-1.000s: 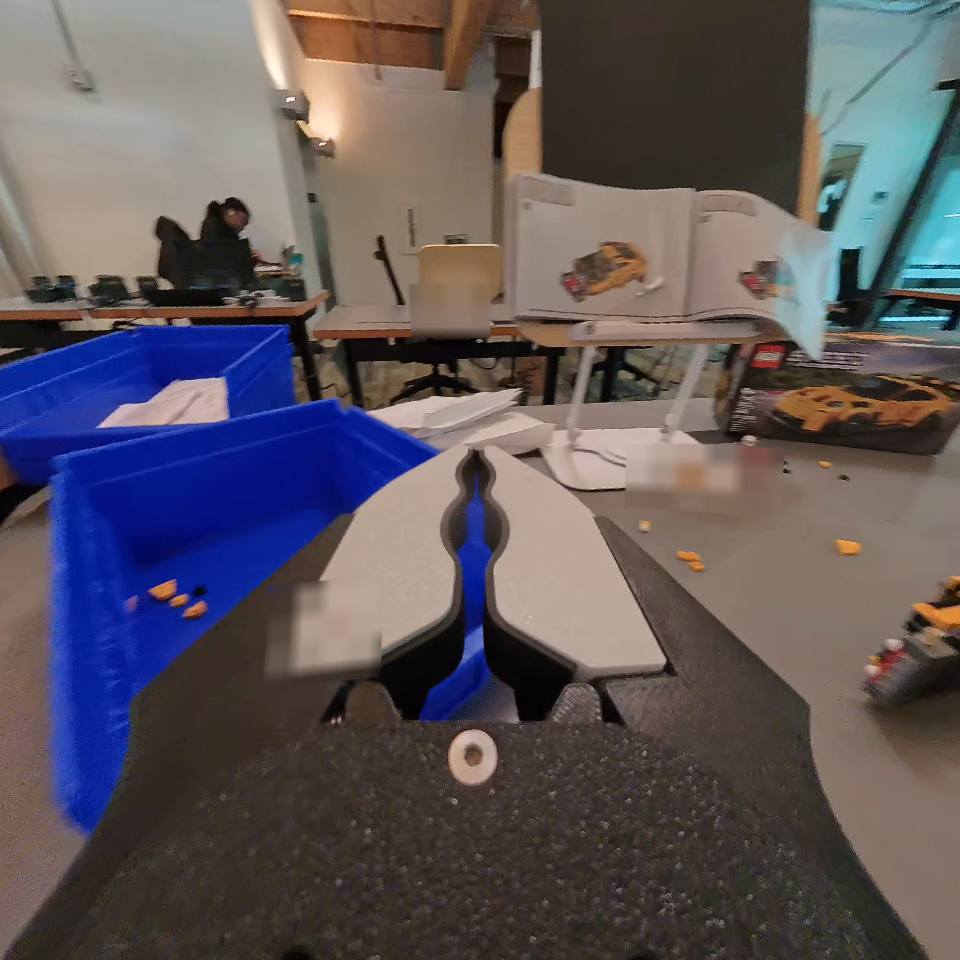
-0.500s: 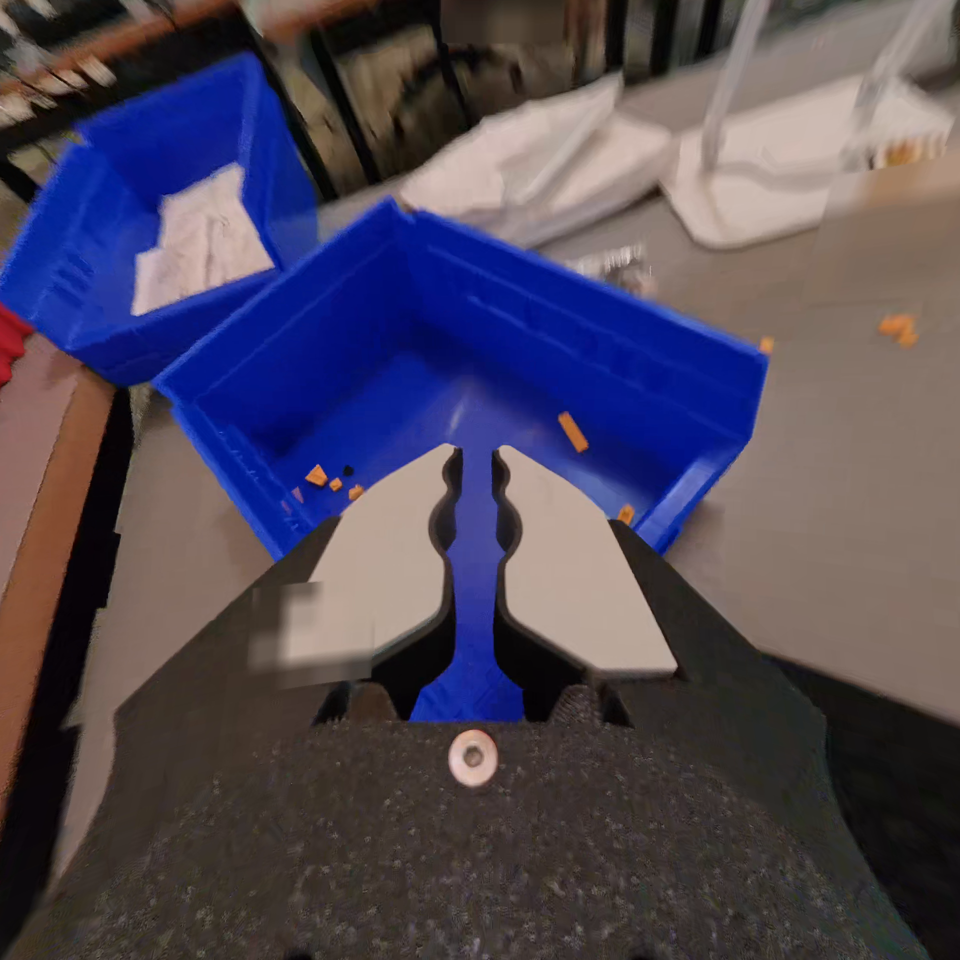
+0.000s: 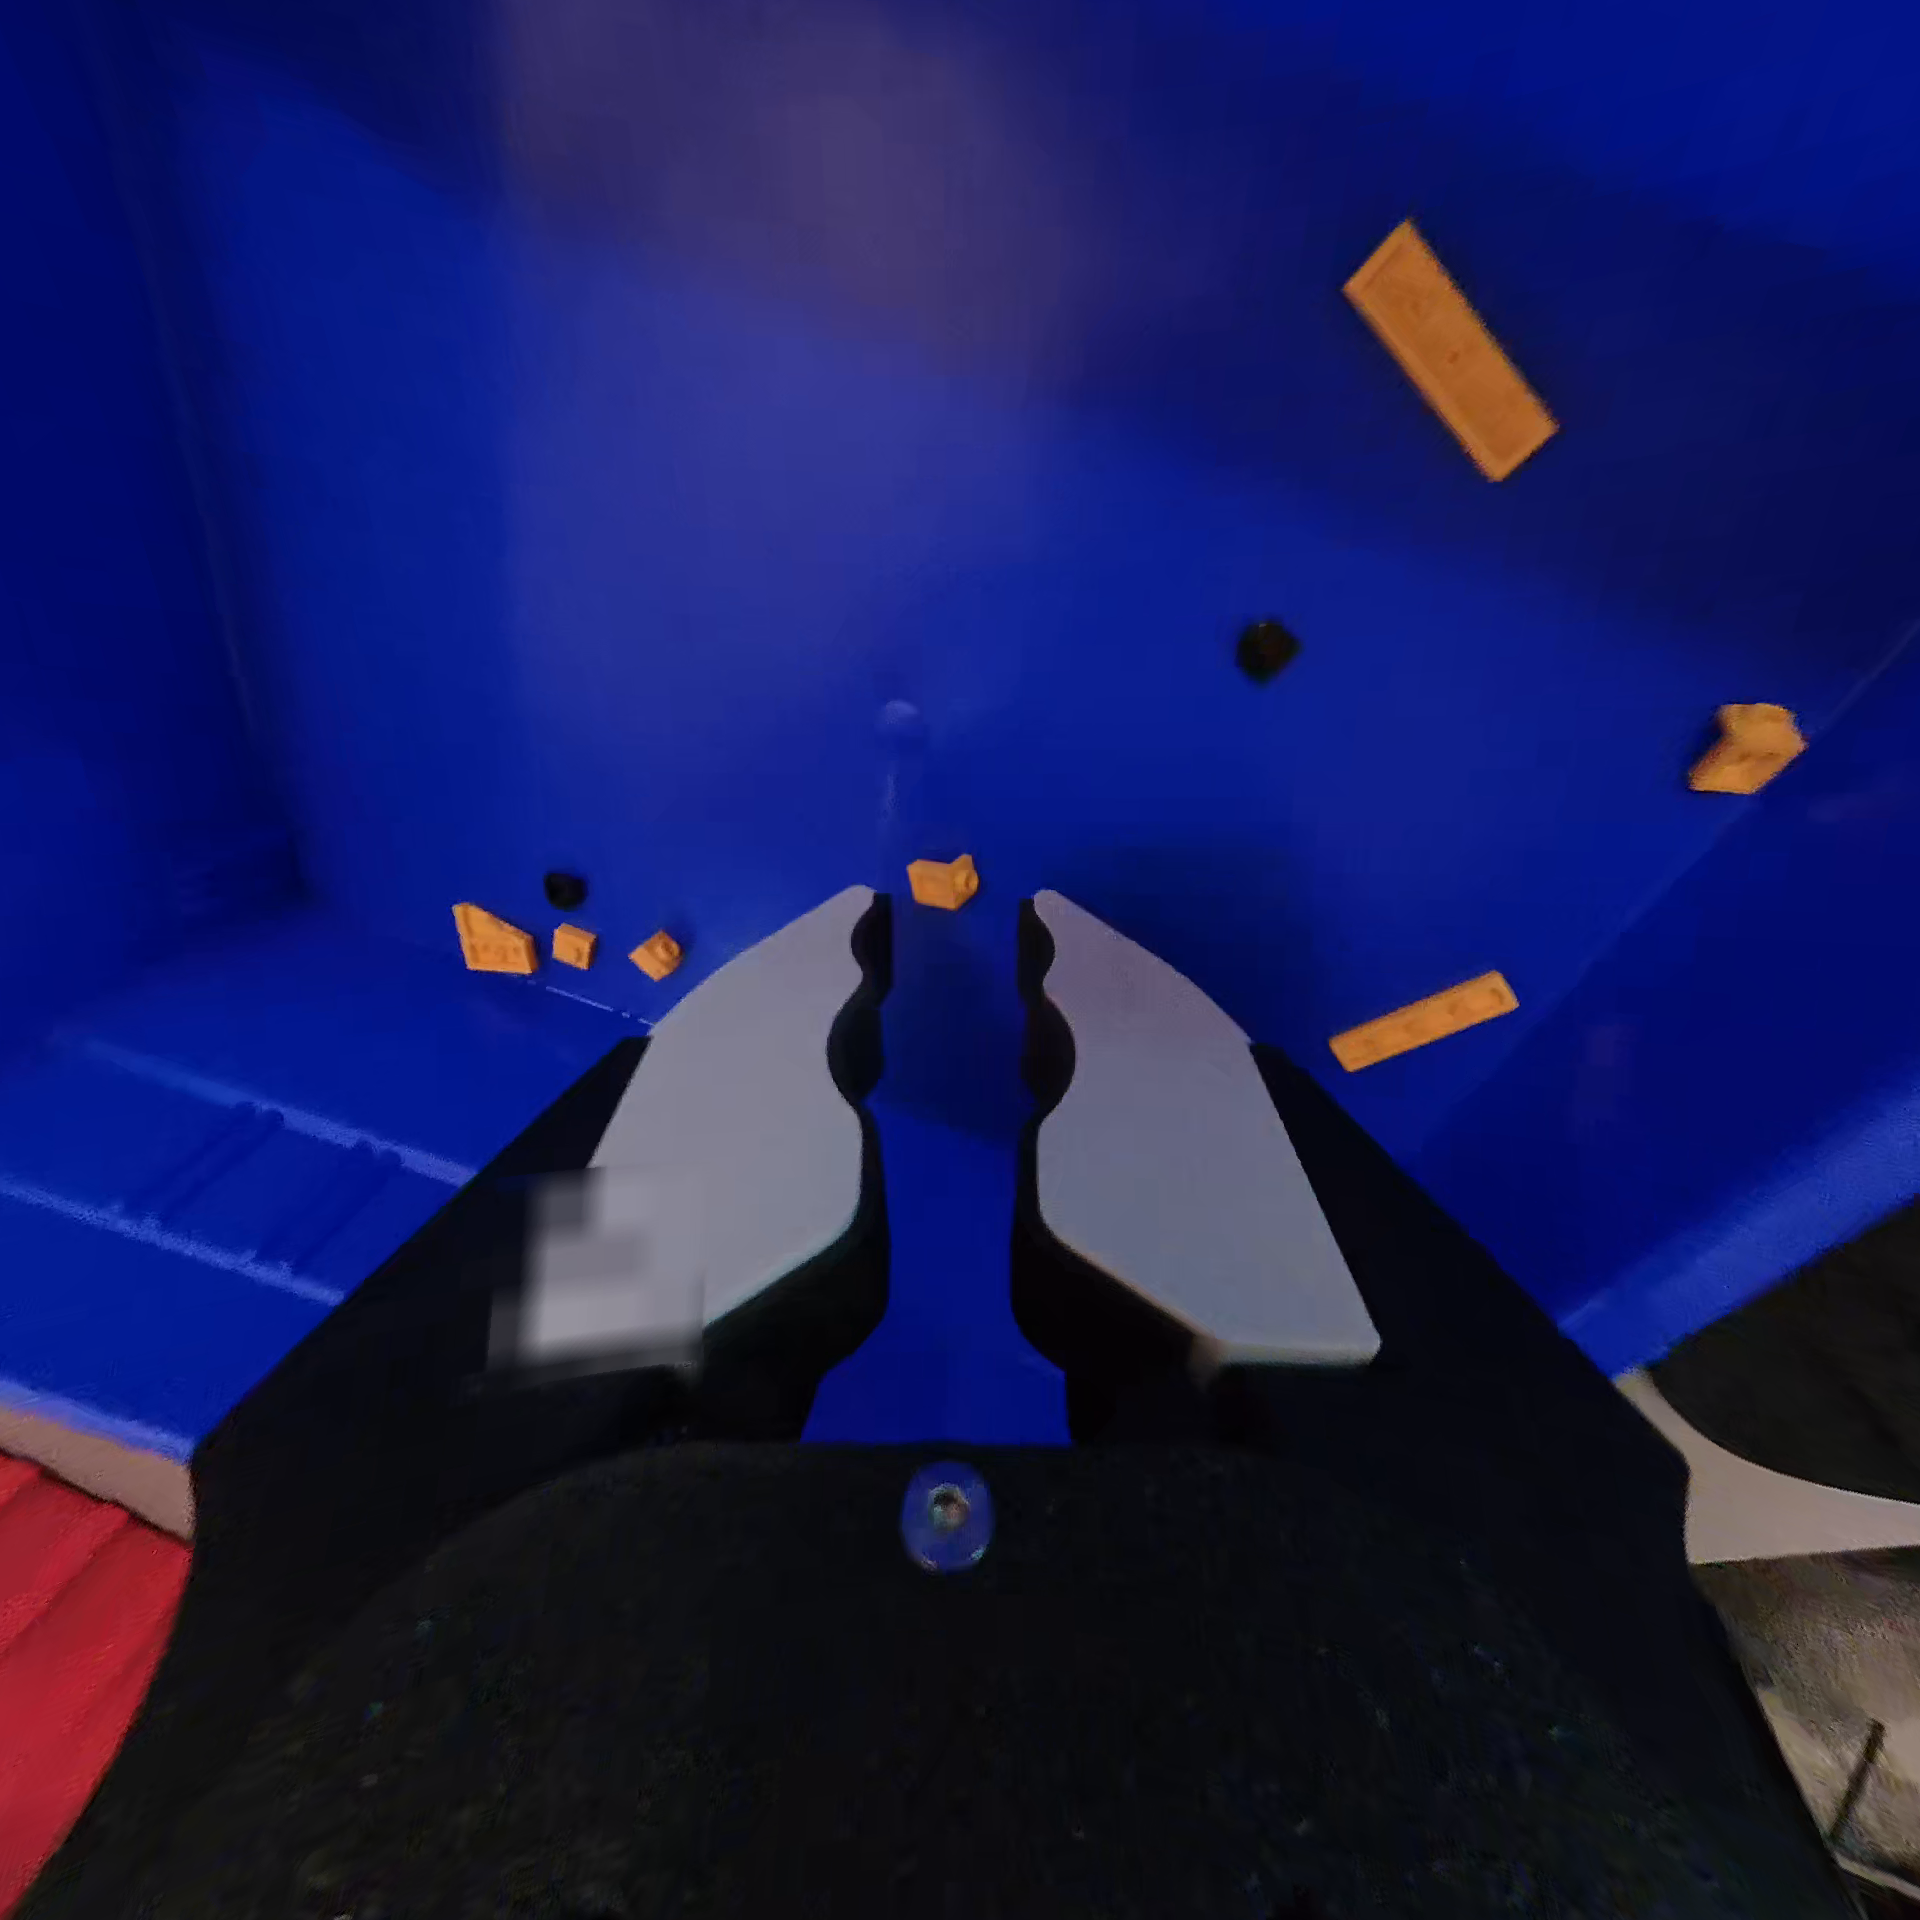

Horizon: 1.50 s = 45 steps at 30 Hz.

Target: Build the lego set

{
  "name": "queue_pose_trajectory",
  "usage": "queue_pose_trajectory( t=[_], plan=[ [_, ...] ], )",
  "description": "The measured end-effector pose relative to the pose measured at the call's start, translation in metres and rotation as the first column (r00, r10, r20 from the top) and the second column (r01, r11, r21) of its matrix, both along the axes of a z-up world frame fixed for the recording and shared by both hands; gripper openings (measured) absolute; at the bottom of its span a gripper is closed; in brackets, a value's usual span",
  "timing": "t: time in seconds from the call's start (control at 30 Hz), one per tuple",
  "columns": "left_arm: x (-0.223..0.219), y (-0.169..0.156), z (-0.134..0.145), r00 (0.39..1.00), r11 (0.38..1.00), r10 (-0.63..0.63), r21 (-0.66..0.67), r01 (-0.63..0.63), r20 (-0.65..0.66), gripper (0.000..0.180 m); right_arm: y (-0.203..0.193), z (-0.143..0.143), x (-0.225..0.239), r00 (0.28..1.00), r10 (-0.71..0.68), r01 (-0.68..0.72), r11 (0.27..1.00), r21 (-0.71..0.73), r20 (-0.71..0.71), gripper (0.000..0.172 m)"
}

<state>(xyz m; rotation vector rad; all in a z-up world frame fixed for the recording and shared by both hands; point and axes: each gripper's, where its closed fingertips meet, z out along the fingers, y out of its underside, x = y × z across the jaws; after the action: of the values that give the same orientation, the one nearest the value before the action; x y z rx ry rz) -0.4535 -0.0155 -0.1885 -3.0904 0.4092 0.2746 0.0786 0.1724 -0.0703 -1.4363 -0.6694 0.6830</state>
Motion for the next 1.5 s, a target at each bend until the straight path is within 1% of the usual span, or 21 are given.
queue_pose_trajectory(
  t=[0.13,0.2,0.27,0.33,0.53,0.6,0.67,0.77,0.87,0.93,1.0,1.1,1.17,1.23,1.3,1.33,1.37,1.43,1.47,1.5],
  plan=[
    [-0.003,0.000,-0.012,0.999,0.999,0.018,-0.046,-0.016,0.040,0.025,0.000,-0.002,-0.001,1.000,0.013,-0.013,1.000,-0.014,0.000,0.001],
    [-0.004,0.002,-0.013,0.998,0.999,0.030,-0.047,-0.027,0.058,0.023,0.000,-0.003,-0.001,1.000,0.017,-0.017,1.000,-0.020,0.000,0.001],
    [-0.002,0.002,-0.014,0.995,0.998,0.043,-0.059,-0.038,0.086,0.014,0.000,-0.003,-0.002,1.000,0.019,-0.019,1.000,-0.025,-0.001,0.000],
    [-0.001,0.001,-0.014,0.994,0.997,0.055,-0.066,-0.049,0.096,0.014,0.000,-0.004,-0.002,1.000,0.021,-0.021,0.999,-0.030,-0.001,0.001],
    [-0.001,0.002,-0.013,0.993,0.998,0.056,-0.032,-0.053,0.107,0.014,0.000,-0.005,-0.002,1.000,0.025,-0.025,0.999,-0.034,0.000,0.001],
    [0.003,0.005,-0.006,0.989,0.999,0.048,0.016,-0.051,0.142,0.014,0.000,-0.005,-0.002,1.000,0.026,-0.026,0.999,-0.036,0.000,0.001],
    [0.015,0.013,0.009,0.975,0.993,0.028,0.109,-0.053,0.219,0.015,-0.001,-0.006,-0.003,1.000,0.030,-0.030,0.999,-0.039,0.002,0.000],
    [0.049,0.026,0.045,0.926,0.951,-0.127,0.310,0.012,0.355,0.013,-0.001,-0.007,-0.004,0.999,0.033,-0.032,0.999,-0.041,0.004,0.000],
    [0.095,0.033,0.085,0.842,0.856,-0.333,0.511,0.081,0.425,0.013,-0.001,-0.007,-0.004,0.999,0.034,-0.034,0.999,-0.043,0.007,0.001],
    [0.133,0.033,0.112,0.759,0.764,-0.481,0.635,0.116,0.440,0.012,-0.001,-0.007,-0.004,0.999,0.036,-0.035,0.999,-0.038,0.007,0.000],
    [0.174,0.030,0.136,0.655,0.664,-0.611,0.738,0.119,0.444,0.012,-0.003,-0.005,-0.005,0.999,0.046,-0.045,0.999,-0.028,0.004,0.000],
    [0.236,0.023,0.165,0.468,0.518,-0.774,0.852,0.079,0.427,0.012,-0.011,0.001,-0.009,0.996,0.089,-0.089,0.996,0.012,-0.004,0.001],
    [0.273,0.018,0.177,0.355,0.435,-0.848,0.899,0.041,0.394,0.012,-0.025,0.008,-0.016,0.987,0.161,-0.160,0.985,0.058,-0.013,0.001],
    [0.307,0.017,0.181,0.260,0.377,-0.896,0.926,0.013,0.361,0.012,-0.047,0.017,-0.025,0.960,0.280,-0.276,0.956,0.104,-0.026,0.001],
    [0.339,0.015,0.182,0.149,0.344,-0.927,0.939,-0.019,0.343,0.012,-0.070,0.024,-0.035,0.917,0.398,-0.393,0.912,0.116,-0.030,0.001],
    [0.355,0.014,0.184,0.088,0.338,-0.936,0.940,-0.044,0.341,0.012,-0.081,0.027,-0.040,0.888,0.458,-0.452,0.885,0.108,-0.036,0.001],
    [0.370,0.014,0.186,0.030,0.341,-0.939,0.938,-0.067,0.344,0.012,-0.093,0.030,-0.044,0.859,0.510,-0.504,0.858,0.099,-0.047,0.003],
    [0.400,0.015,0.188,-0.074,0.368,-0.929,0.925,-0.096,0.362,0.012,-0.113,0.037,-0.049,0.824,0.564,-0.555,0.822,0.128,-0.046,0.006],
    [0.414,0.016,0.187,-0.114,0.387,-0.920,0.917,-0.099,0.376,0.012,-0.122,0.038,-0.051,0.817,0.577,-0.568,0.808,0.159,-0.013,0.006],
    [0.426,0.017,0.185,-0.140,0.399,-0.913,0.912,-0.100,0.384,0.012,-0.131,0.039,-0.054,0.811,0.585,-0.579,0.793,0.190,0.031,0.007]
  ],
)
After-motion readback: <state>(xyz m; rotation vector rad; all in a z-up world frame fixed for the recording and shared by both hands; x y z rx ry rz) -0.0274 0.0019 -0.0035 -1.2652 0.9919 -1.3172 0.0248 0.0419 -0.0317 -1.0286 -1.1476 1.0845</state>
